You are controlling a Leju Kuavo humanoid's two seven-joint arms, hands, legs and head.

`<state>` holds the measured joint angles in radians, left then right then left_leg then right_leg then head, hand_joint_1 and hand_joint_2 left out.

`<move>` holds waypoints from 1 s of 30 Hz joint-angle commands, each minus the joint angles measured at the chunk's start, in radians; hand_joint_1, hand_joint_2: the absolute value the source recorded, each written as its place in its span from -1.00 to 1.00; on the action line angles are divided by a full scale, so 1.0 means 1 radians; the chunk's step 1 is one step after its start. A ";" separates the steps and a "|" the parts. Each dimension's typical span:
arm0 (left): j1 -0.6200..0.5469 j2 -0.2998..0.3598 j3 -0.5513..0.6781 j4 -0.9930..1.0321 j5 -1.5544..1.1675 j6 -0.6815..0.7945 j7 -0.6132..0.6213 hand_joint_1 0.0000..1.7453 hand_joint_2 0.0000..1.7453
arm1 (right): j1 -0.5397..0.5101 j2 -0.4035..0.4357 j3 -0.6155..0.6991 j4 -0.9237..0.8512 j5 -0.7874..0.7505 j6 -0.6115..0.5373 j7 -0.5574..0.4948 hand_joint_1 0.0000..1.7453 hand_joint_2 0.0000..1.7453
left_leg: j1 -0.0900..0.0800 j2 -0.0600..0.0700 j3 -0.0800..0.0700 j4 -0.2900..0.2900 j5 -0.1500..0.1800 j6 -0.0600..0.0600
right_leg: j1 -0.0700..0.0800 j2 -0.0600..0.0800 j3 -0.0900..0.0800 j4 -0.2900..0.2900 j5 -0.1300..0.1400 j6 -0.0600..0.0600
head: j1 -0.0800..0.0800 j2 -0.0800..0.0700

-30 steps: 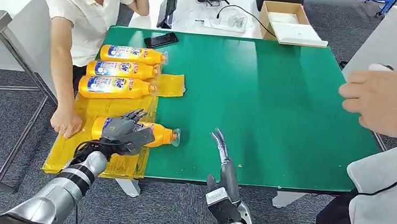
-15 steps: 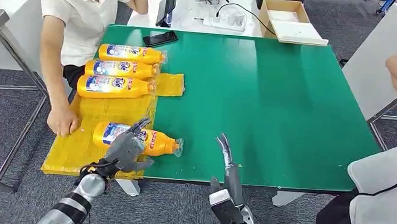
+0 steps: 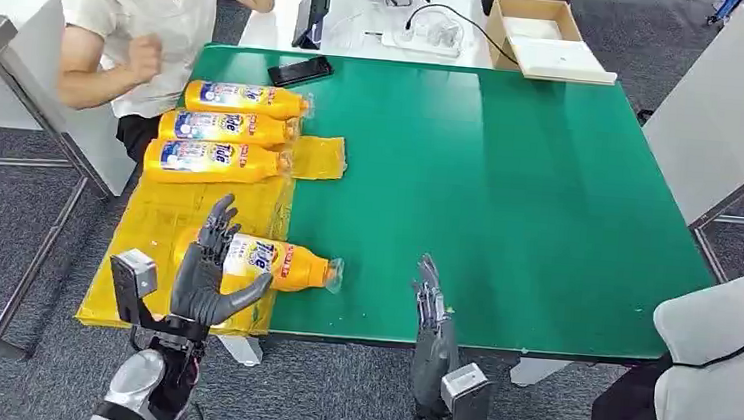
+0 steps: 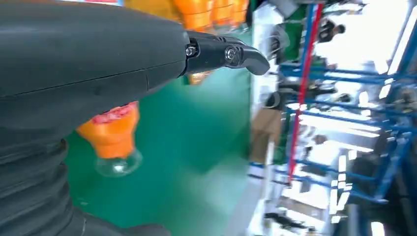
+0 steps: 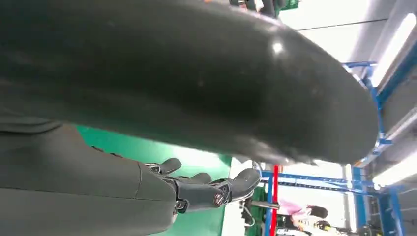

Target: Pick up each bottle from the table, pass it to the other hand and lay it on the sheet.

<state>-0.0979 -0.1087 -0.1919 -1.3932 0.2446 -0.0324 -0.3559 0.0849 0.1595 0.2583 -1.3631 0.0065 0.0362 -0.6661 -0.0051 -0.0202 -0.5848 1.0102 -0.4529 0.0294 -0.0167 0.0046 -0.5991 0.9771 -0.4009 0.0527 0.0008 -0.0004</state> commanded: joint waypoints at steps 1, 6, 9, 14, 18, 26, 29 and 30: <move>0.067 -0.047 0.049 -0.181 0.096 0.034 -0.027 -1.00 1.00 | 0.021 0.049 -0.035 -0.050 0.035 -0.123 -0.031 -1.00 -1.00 | 0.001 0.002 0.001 0.000 -0.001 -0.001 | 0.001 0.001 0.000 0.000 0.000 -0.001 | 0.000 0.000; 0.185 -0.059 0.027 -0.299 0.148 0.038 -0.006 -1.00 1.00 | 0.070 0.045 -0.014 -0.162 0.037 -0.277 -0.032 -1.00 1.00 | 0.001 0.003 0.001 0.000 -0.001 -0.001 | 0.001 0.002 0.000 0.000 -0.001 -0.001 | 0.000 0.000; 0.214 -0.063 0.000 -0.315 0.147 0.035 -0.015 -1.00 1.00 | 0.098 0.026 -0.004 -0.236 0.044 -0.301 -0.026 -1.00 1.00 | 0.000 0.002 0.000 0.001 -0.002 -0.001 | 0.000 0.000 -0.001 0.000 -0.001 -0.001 | 0.000 0.000; 0.205 -0.061 0.002 -0.313 0.147 0.035 -0.014 -1.00 1.00 | 0.097 0.025 -0.004 -0.234 0.044 -0.302 -0.026 -1.00 1.00 | 0.001 0.002 0.001 0.000 -0.002 -0.002 | 0.001 0.000 0.000 0.000 -0.002 -0.002 | 0.000 0.000; 0.270 -0.066 -0.095 -0.310 -0.001 0.132 -0.095 -1.00 1.00 | 0.155 -0.028 0.002 -0.427 0.103 -0.421 -0.032 -1.00 1.00 | 0.000 0.001 -0.001 0.000 -0.002 -0.002 | 0.000 -0.001 -0.001 0.000 -0.002 -0.002 | 0.000 0.000; 0.288 -0.054 -0.144 -0.312 -0.051 0.205 -0.134 -1.00 1.00 | 0.172 -0.044 0.017 -0.422 0.159 -0.489 -0.032 -1.00 1.00 | 0.000 0.001 0.002 0.000 -0.003 -0.002 | 0.001 -0.001 0.001 -0.001 -0.003 -0.002 | 0.000 0.000; 0.226 -0.025 -0.229 -0.231 -0.068 0.213 -0.129 -1.00 1.00 | 0.169 -0.080 0.039 -0.404 0.145 -0.599 -0.032 -1.00 1.00 | 0.001 0.002 0.002 -0.001 -0.003 -0.002 | 0.001 0.000 0.001 -0.001 -0.002 -0.003 | 0.000 0.000; 0.198 -0.035 -0.248 -0.188 -0.059 0.221 -0.131 -1.00 1.00 | 0.170 -0.092 0.045 -0.384 0.130 -0.579 -0.032 -1.00 1.00 | 0.001 -0.002 0.000 -0.001 -0.001 -0.002 | 0.001 -0.004 0.000 -0.002 -0.001 -0.002 | 0.000 0.000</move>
<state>0.1868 -0.1778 -0.3022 -1.7113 0.1900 0.1690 -0.4891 0.2475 0.1499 0.2590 -1.7605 0.1820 -0.4716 -0.6664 -0.0054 -0.0198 -0.5871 1.0102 -0.4542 0.0292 -0.0168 0.0046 -0.6029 0.9763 -0.4017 0.0525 0.0004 -0.0004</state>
